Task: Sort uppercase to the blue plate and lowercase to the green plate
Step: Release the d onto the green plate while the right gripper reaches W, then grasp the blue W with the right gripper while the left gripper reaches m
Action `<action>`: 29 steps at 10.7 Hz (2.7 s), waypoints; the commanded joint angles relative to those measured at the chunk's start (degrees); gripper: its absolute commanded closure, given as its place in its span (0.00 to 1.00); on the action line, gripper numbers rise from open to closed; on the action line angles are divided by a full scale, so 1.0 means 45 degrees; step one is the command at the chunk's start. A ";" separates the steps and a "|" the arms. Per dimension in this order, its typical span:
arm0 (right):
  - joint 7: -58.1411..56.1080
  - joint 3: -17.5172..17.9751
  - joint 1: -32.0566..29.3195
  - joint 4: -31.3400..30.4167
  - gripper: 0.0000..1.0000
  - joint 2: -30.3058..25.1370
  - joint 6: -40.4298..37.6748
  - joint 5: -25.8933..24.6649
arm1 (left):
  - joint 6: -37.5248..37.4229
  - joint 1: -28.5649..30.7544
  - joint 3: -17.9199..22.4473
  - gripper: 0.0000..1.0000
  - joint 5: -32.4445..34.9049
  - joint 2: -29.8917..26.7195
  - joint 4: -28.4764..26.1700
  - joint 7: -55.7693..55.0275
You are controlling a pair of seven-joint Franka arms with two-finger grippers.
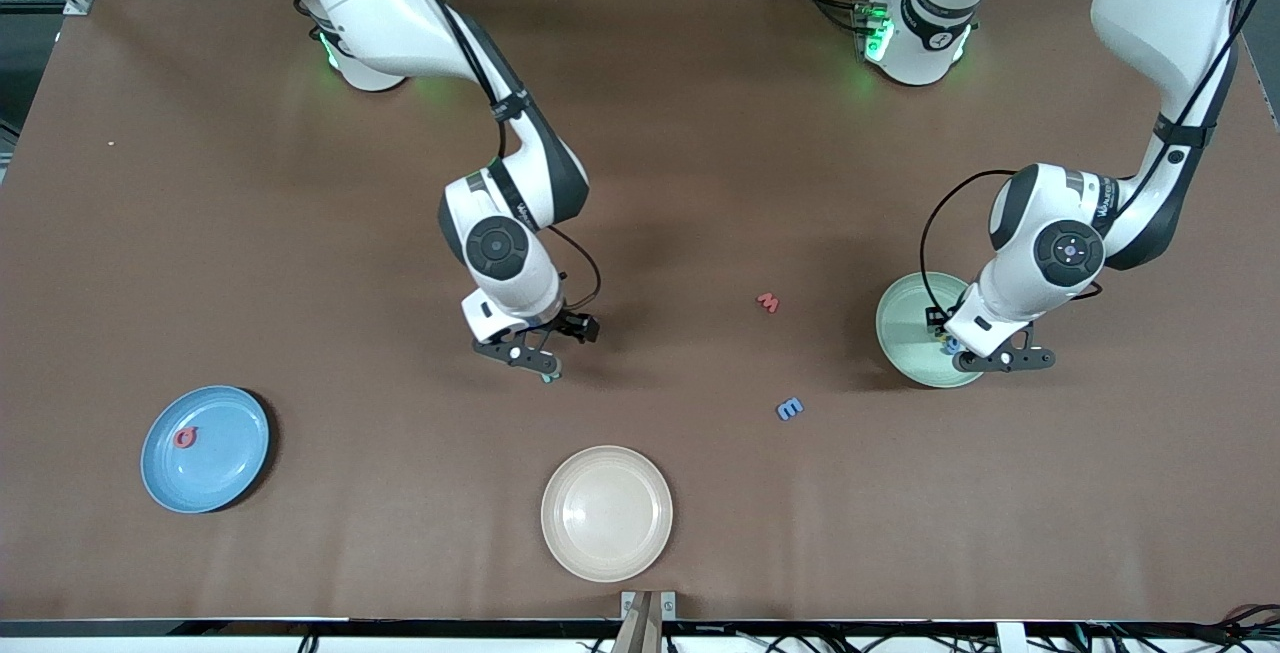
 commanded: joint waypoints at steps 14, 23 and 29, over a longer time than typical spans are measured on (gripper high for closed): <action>0.0938 -0.0094 0.1034 0.0097 1.00 0.1159 0.1435 -0.0237 | -0.0019 -0.1447 -0.0942 0.34 -0.0008 0.1049 0.2609 -0.5457; -0.4673 -0.3724 -0.0405 0.0195 1.00 -0.0499 -0.1862 -0.0120 | -0.0411 -0.1430 -0.0942 0.16 -0.0418 0.1226 0.3256 -0.7235; -1.1922 -0.3727 -0.5111 0.0312 1.00 -0.0327 -0.1655 -0.0276 | -0.0411 -0.1761 -0.0923 0.00 -0.0438 0.1653 0.4386 -0.7684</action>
